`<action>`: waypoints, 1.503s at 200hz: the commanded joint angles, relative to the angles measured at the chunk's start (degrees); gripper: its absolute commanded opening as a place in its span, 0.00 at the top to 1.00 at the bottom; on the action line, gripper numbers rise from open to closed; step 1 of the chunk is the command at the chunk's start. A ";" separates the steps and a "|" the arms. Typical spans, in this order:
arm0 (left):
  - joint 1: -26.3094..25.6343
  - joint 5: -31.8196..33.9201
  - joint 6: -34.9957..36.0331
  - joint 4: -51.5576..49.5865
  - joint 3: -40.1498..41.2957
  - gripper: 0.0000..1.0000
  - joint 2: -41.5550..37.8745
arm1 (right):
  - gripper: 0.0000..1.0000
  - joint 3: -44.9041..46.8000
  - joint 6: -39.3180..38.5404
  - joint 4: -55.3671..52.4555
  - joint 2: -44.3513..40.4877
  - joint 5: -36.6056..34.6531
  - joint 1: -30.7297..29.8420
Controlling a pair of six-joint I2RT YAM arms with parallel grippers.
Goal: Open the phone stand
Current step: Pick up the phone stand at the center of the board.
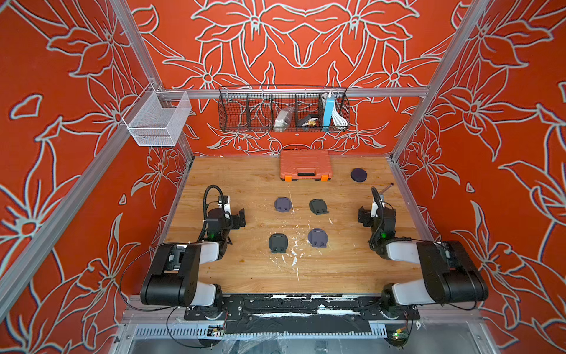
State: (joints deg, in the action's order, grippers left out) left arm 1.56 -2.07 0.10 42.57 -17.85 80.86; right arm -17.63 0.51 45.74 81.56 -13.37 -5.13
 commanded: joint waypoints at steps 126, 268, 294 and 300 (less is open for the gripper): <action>0.46 -0.57 0.52 0.97 -0.30 0.01 -0.40 | 0.02 -0.48 -1.04 0.76 -0.66 1.31 0.48; -6.84 -3.97 -10.93 -58.49 -41.85 0.03 -5.47 | 0.02 -20.07 20.21 -43.75 -24.28 7.96 0.58; -7.82 -20.86 -13.82 -66.33 -49.03 0.14 -2.26 | 0.02 -26.21 23.45 -51.30 -23.81 23.22 0.57; -8.41 -23.79 -13.91 -67.53 -49.97 0.16 -1.29 | 0.02 -27.32 24.34 -52.03 -23.50 26.99 0.56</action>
State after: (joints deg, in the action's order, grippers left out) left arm -5.45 -8.43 -10.31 -14.37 -63.07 77.30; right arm -39.90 18.76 3.16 58.02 -3.29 -4.75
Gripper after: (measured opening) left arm 0.883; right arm 0.979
